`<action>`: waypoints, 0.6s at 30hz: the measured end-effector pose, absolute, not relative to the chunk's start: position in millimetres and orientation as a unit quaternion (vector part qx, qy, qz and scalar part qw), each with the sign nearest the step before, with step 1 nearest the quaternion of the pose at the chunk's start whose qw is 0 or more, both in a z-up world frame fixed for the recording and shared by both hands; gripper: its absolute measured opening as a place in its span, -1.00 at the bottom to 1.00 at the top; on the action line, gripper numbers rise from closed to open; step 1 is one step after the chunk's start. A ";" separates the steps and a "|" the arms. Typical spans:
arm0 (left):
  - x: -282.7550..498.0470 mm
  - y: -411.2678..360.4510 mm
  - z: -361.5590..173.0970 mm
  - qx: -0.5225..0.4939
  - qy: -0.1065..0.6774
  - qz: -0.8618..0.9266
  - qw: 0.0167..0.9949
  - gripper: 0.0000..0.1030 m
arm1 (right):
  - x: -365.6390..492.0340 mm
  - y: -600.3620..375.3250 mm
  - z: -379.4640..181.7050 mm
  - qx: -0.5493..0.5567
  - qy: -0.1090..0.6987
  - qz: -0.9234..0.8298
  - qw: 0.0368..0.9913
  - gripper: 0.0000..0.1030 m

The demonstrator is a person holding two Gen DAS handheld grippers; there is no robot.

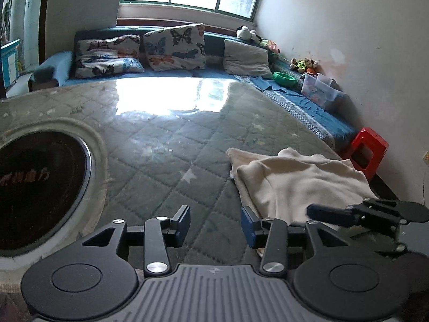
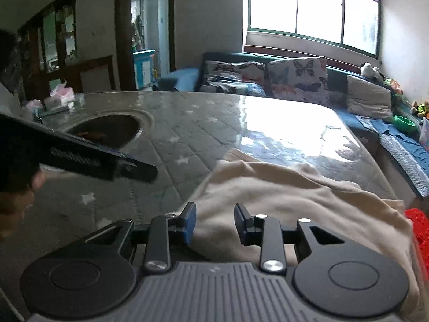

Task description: Fold clothes

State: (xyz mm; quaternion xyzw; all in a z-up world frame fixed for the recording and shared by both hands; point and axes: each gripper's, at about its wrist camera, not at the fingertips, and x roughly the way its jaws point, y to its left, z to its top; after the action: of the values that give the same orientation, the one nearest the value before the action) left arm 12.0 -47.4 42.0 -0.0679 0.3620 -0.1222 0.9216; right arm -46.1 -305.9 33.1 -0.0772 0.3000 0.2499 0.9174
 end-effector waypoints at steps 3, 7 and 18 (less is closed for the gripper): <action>6.9 -46.3 39.3 -0.071 0.369 -0.121 0.919 -0.04 | -48.7 -293.8 22.8 -0.095 0.311 0.257 0.910 -0.39; -1.2 -45.1 38.6 -0.067 0.372 -0.119 0.918 0.11 | -53.2 -290.2 26.1 -0.090 0.305 0.255 0.913 -0.30; -24.8 -34.2 35.9 -0.075 0.369 -0.100 0.921 0.79 | -70.5 -304.6 32.5 -0.058 0.307 0.197 0.929 0.45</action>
State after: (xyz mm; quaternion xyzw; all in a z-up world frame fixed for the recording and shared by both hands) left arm -24.8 -34.2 35.9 -0.0750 0.3689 -0.0997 0.9211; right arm -70.5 -304.6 32.5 -0.0578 0.3072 0.1970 0.9292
